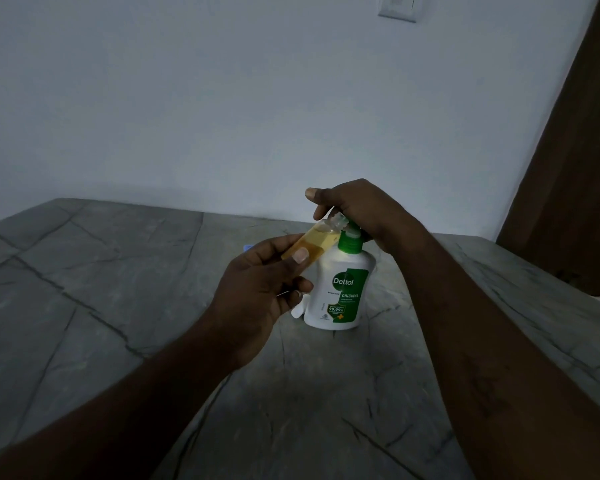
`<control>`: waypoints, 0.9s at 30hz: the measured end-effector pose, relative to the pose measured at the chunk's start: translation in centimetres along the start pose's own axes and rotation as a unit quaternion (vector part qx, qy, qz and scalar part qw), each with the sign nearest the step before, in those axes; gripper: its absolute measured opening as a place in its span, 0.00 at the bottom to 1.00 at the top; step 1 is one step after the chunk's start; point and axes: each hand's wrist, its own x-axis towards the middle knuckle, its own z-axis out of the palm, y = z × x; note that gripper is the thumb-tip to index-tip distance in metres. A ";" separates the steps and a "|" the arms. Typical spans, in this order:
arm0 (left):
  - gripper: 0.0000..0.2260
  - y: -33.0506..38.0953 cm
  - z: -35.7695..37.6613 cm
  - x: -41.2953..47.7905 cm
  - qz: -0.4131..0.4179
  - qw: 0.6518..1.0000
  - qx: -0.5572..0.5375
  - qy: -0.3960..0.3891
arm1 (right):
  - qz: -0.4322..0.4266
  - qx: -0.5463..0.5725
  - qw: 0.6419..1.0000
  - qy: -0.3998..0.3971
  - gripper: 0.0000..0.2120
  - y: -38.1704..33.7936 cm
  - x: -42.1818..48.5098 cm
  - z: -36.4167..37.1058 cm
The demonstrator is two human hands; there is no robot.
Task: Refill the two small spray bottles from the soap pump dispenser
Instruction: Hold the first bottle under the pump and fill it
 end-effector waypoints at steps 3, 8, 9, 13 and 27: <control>0.19 0.0 0.0 0.0 -0.004 1.000 -0.014 -0.006 | 0.002 0.004 1.000 -0.005 0.20 0.0 -0.1 0.0; 0.17 0.1 0.0 0.0 -0.005 1.000 -0.006 -0.008 | 0.012 0.010 1.000 -0.010 0.19 -0.1 -0.2 0.0; 0.17 0.1 0.0 0.0 -0.005 1.000 -0.005 -0.008 | 0.015 0.011 1.000 -0.010 0.18 -0.2 -0.2 0.1; 0.17 0.0 0.0 0.0 -0.005 1.000 -0.005 -0.010 | 0.018 0.021 1.000 -0.012 0.19 0.0 -0.1 0.2; 0.19 -0.4 0.2 -0.1 -0.011 1.000 0.021 -0.005 | 0.003 -0.005 1.000 -0.013 0.21 0.6 0.3 0.2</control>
